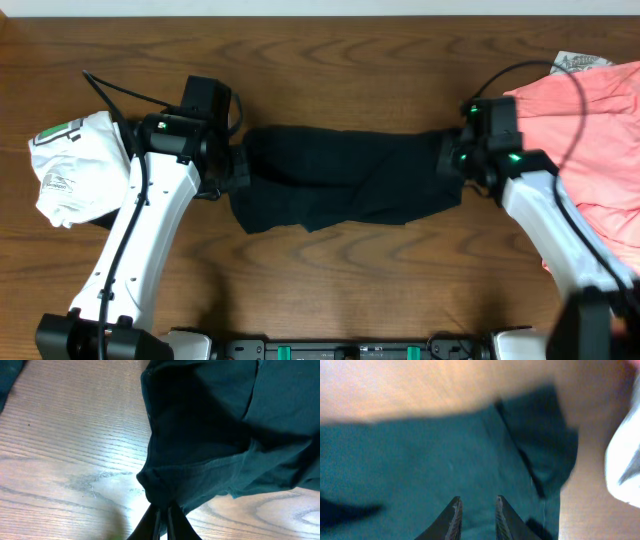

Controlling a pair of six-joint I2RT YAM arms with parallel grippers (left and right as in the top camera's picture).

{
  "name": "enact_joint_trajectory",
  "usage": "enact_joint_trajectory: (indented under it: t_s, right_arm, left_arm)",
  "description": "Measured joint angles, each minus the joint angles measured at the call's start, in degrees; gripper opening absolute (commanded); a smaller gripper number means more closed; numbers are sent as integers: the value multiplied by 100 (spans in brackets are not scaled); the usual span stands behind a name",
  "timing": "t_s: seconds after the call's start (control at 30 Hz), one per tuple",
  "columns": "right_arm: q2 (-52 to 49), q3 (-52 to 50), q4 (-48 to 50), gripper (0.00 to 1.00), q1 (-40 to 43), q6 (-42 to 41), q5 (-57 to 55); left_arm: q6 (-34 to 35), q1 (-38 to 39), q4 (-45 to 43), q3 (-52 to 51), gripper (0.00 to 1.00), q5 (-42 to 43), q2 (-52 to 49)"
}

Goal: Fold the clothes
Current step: 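Adjust the right gripper's grip on the black garment's right end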

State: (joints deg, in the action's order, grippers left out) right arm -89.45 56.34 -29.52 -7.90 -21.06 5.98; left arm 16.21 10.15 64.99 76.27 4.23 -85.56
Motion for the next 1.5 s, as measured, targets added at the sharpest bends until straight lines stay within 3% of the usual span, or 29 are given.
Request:
enact_joint_trajectory:
  t_s: [0.43, 0.77, 1.07, 1.5]
  right_arm:
    - [-402, -26, -964, 22, 2, 313, -83]
    - [-402, -468, -127, 23, 17, 354, -179]
    - [-402, -586, 210, 31, 17, 304, -173]
    - [-402, -588, 409, 31, 17, 85, -116]
  left_arm:
    - [0, 0, -2, 0, 7, 0, 0]
    - [0, 0, -2, 0, 7, 0, 0]
    - [0, 0, -2, 0, 7, 0, 0]
    - [-2, 0, -2, 0, 7, 0, -2]
